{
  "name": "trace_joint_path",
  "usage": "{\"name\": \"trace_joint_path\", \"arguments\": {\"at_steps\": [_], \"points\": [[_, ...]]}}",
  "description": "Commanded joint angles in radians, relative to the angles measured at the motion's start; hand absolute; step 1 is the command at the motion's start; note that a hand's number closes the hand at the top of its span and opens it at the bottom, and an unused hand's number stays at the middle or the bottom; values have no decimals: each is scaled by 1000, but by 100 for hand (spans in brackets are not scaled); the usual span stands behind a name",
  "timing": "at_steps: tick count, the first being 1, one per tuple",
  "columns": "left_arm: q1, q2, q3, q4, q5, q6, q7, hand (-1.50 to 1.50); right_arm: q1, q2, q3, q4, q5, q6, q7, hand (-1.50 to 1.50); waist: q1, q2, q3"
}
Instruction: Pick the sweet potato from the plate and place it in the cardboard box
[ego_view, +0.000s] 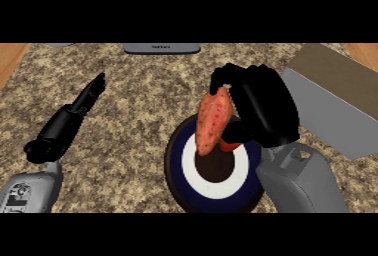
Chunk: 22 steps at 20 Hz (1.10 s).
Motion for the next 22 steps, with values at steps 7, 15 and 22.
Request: {"name": "trace_joint_path", "arguments": {"at_steps": [7,15,22], "points": [[0,-20,-18,11,-28,8,-24,0,-163,-98,-390,97,-90,-54,84,150,10,7,0],[-46,5,27,35,6,-28,-3,0,-207,-305,-474,365,-97,-31,-37,150,14,8,0],[30,-38,-14,31,-38,8,-57,0,-169,-477,-537,585,-190,202,-171,150,13,11,0]]}}
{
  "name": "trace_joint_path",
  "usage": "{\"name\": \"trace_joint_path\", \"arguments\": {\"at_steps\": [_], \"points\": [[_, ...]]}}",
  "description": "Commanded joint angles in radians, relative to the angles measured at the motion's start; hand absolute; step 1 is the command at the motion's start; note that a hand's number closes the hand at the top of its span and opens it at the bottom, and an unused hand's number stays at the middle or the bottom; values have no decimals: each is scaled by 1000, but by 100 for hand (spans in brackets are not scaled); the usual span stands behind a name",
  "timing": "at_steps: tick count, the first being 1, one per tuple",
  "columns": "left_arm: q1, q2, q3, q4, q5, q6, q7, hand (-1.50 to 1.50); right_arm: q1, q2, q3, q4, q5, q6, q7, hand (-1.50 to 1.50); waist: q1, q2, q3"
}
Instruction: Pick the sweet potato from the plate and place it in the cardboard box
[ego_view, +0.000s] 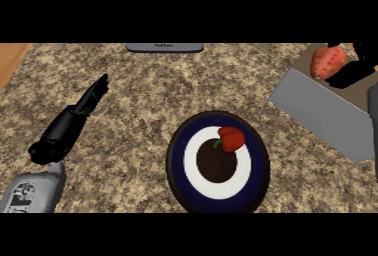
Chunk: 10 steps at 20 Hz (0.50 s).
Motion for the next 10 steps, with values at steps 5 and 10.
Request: {"name": "trace_joint_path", "arguments": {"at_steps": [5,10], "points": [[-9,1,20,52,-4,0,-46,0,-39,-142,16,309,-7,124,-165,150,5,3,0],[-3,-13,-1,-2,-8,-3,1,0,25,-207,19,420,-28,169,-315,-150,2,1,1]]}}
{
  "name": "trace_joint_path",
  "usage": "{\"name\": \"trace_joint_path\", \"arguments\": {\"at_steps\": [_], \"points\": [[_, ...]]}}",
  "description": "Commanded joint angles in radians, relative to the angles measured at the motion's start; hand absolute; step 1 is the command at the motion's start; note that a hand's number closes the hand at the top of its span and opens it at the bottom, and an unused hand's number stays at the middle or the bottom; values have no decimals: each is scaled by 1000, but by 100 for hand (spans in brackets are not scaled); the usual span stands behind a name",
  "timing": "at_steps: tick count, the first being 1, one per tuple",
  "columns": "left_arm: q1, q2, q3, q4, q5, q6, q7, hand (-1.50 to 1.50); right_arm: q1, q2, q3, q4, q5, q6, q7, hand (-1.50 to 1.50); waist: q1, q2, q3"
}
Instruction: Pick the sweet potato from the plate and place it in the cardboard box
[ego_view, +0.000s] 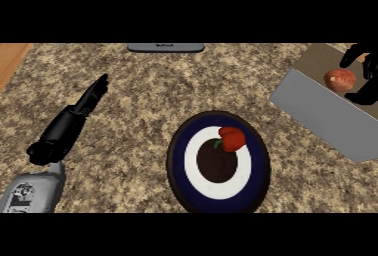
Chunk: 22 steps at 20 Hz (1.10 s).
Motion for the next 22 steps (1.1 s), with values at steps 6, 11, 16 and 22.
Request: {"name": "trace_joint_path", "arguments": {"at_steps": [6,11,16,22], "points": [[34,0,-2,-48,-7,-6,0,0,-76,-1,-44,143,-103,-14,-235,-150,10,1,1],[29,-2,13,-25,-4,6,0,0,-112,70,-380,134,-418,-56,-255,-150,-15,-7,4],[7,4,23,-22,18,-13,13,0,-163,66,-575,219,-574,-94,-100,-150,-14,-5,1],[37,1,15,12,-9,-9,-54,0,-151,-121,-650,355,-639,-94,-113,-150,-2,0,1]]}}
